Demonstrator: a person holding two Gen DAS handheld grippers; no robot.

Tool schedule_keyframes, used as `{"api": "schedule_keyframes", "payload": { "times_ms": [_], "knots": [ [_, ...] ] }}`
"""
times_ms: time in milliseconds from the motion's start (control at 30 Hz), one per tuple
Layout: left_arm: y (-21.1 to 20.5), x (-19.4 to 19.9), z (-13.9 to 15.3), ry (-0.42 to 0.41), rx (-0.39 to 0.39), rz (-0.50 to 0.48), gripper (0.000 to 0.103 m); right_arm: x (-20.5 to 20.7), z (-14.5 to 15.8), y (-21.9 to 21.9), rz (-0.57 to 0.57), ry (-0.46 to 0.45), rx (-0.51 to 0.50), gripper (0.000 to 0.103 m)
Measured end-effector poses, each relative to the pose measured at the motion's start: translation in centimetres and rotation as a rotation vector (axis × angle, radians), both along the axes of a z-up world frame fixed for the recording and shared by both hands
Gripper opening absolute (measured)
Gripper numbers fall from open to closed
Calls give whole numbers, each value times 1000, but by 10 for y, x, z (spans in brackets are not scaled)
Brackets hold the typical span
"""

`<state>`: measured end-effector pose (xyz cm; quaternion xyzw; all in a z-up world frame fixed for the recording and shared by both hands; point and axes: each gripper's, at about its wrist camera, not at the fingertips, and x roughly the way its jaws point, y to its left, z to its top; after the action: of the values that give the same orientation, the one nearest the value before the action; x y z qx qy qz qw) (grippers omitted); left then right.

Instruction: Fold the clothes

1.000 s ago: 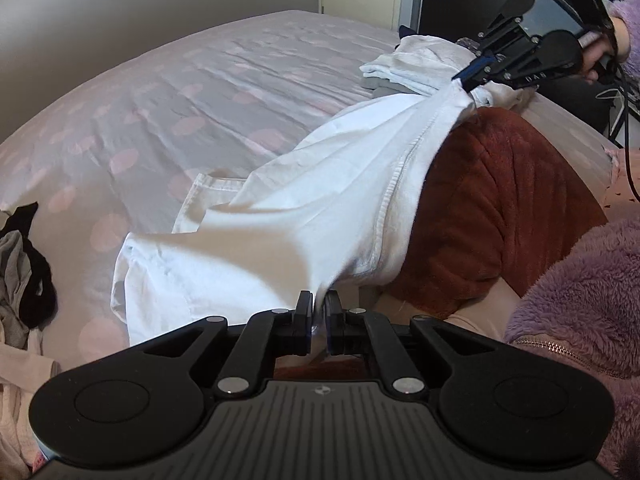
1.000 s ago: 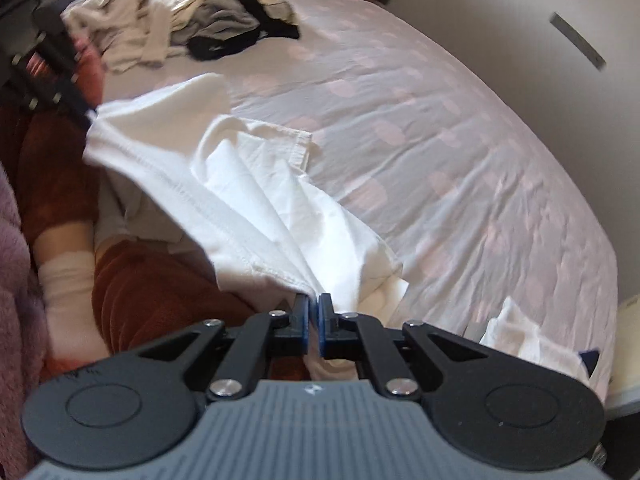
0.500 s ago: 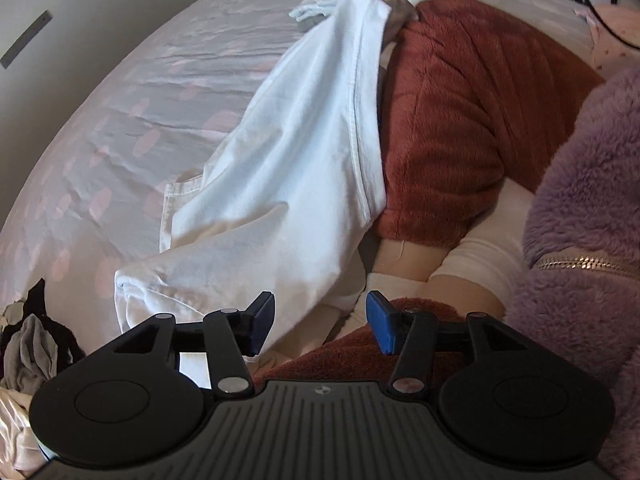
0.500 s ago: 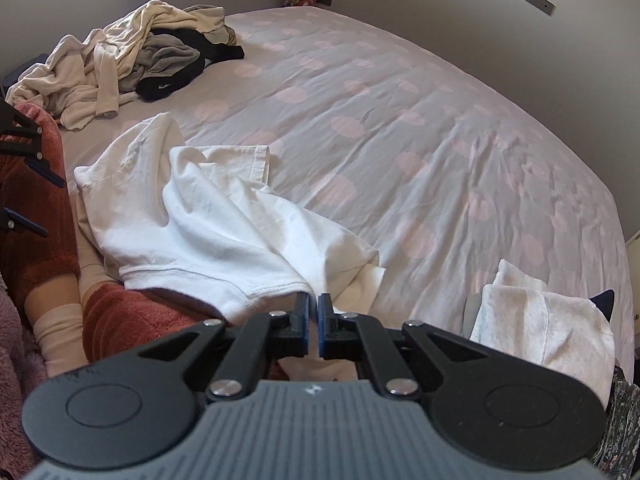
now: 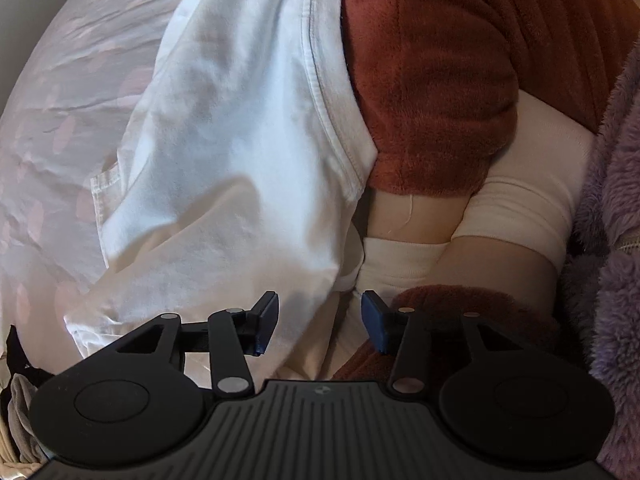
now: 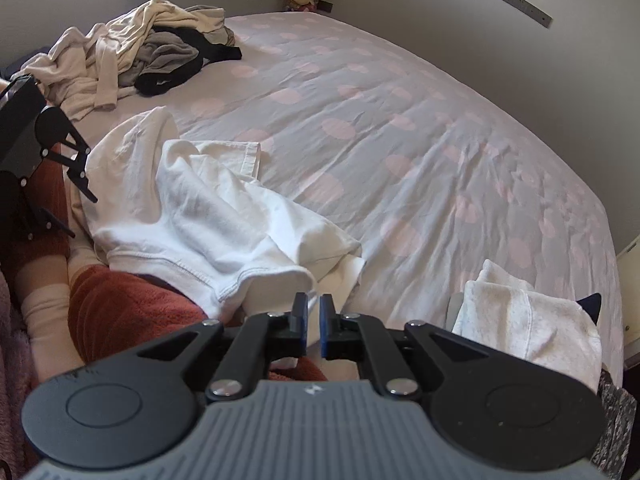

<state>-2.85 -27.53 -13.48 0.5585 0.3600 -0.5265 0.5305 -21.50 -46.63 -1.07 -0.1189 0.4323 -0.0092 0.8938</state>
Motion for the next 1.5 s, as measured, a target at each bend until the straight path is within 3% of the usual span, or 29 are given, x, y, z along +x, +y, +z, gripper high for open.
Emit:
{"api": "schedule_keyframes", "payload": {
  "times_ms": [200, 300, 433, 500, 567, 633, 833, 1000, 1233, 1267, 1333, 1500],
  "knots": [
    [-8, 16, -15, 33, 37, 43, 44, -7, -5, -5, -12, -19, 33, 10],
    [-10, 19, -25, 56, 60, 53, 37, -10, -8, -4, -16, -22, 43, 11],
    [-14, 26, -38, 68, 88, 88, 35, -13, -9, -4, -20, -30, 51, 21],
    [-15, 29, -44, 60, 104, 112, 28, -15, -9, -2, -19, -31, 46, 24],
    [-12, 28, -48, 30, 118, 112, 12, -17, -8, -1, -12, -31, 31, 24],
    [-7, 26, -49, 12, 115, 113, 8, -20, -6, 1, 6, -32, 4, 27],
    [25, 43, -13, 70, -66, 253, 3, -22, -8, 25, 166, -3, -192, 38],
    [46, 65, 26, 95, -211, 378, 3, -8, -21, 40, 247, 30, -346, 39],
    [54, 91, 78, 63, -368, 505, 2, 25, -30, 32, 134, 33, -259, 35],
    [58, 94, 83, 54, -383, 521, 2, 28, -28, 29, 109, 32, -232, 19],
    [63, 101, 98, 33, -428, 561, 2, 32, -26, 22, 61, 30, -179, 9],
    [84, 121, 143, -36, -575, 669, 2, 33, 15, 31, 2, -135, -221, 6]
  ]
}}
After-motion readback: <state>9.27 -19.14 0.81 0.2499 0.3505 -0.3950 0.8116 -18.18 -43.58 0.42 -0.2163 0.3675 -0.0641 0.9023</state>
